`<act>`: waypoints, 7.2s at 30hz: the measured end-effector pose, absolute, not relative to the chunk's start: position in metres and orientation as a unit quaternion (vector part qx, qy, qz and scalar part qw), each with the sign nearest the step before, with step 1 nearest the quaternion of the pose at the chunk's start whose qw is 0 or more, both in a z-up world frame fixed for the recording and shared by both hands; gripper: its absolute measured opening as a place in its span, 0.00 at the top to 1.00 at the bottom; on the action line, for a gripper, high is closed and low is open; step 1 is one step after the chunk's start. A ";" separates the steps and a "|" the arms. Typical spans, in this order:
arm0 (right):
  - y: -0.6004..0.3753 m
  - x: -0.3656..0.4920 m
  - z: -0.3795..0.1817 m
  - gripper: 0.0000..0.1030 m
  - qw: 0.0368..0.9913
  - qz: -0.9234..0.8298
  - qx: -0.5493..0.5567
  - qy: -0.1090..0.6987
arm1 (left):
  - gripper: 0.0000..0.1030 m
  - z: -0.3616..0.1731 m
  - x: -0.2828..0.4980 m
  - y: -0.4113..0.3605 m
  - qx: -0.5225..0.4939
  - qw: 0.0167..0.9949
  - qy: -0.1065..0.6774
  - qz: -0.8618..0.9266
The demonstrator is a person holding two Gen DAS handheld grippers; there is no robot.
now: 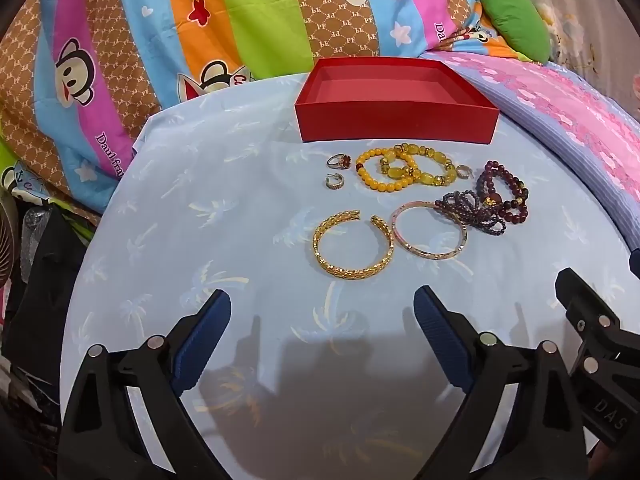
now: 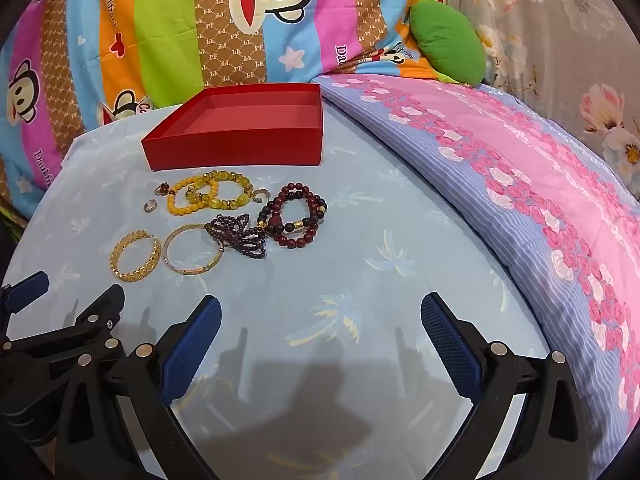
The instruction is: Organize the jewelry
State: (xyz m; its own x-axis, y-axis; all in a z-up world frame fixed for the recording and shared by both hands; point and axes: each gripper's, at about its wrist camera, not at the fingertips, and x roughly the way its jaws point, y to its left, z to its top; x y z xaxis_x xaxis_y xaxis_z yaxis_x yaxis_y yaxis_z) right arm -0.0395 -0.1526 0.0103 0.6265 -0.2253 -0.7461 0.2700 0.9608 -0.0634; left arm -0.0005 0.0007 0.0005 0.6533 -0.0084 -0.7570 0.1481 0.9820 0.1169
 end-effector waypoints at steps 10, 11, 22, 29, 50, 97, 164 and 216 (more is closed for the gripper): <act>-0.154 -0.040 0.011 0.06 0.902 -0.137 0.028 0.408 | 0.14 -0.001 -0.002 -0.002 0.095 0.905 0.412 -0.039; -0.154 -0.039 0.011 0.06 0.902 -0.137 0.029 0.408 | 0.14 -0.001 -0.003 -0.002 0.095 0.906 0.411 -0.038; -0.161 -0.037 0.012 0.06 0.903 -0.132 0.040 0.407 | 0.14 0.006 0.001 -0.005 0.094 0.906 0.410 -0.038; -0.161 -0.033 0.017 0.06 0.906 -0.128 0.039 0.402 | 0.14 0.013 0.007 -0.005 0.094 0.908 0.406 -0.037; -0.158 -0.011 0.028 0.06 0.909 -0.122 0.042 0.397 | 0.14 0.021 0.027 -0.003 0.086 0.911 0.403 -0.026; -0.162 -0.017 0.028 0.06 0.909 -0.131 0.049 0.392 | 0.14 0.022 0.024 -0.007 0.085 0.912 0.399 -0.027; -0.187 0.032 -0.014 0.15 0.891 -0.108 0.064 0.437 | 0.46 -0.031 0.064 0.001 0.056 0.880 0.458 -0.109; -0.202 0.091 0.101 0.96 0.925 -0.006 0.078 0.373 | 0.46 0.098 0.107 -0.034 0.068 0.920 0.360 -0.139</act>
State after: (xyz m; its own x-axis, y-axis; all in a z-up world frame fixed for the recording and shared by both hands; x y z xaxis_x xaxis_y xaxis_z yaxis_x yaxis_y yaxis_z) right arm 0.0912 -0.2023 0.1006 0.7224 0.0467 -0.6899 0.0700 0.9877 0.1401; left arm 0.1071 -0.0344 0.0983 0.7017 -0.2072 -0.6816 0.3053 0.9519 0.0249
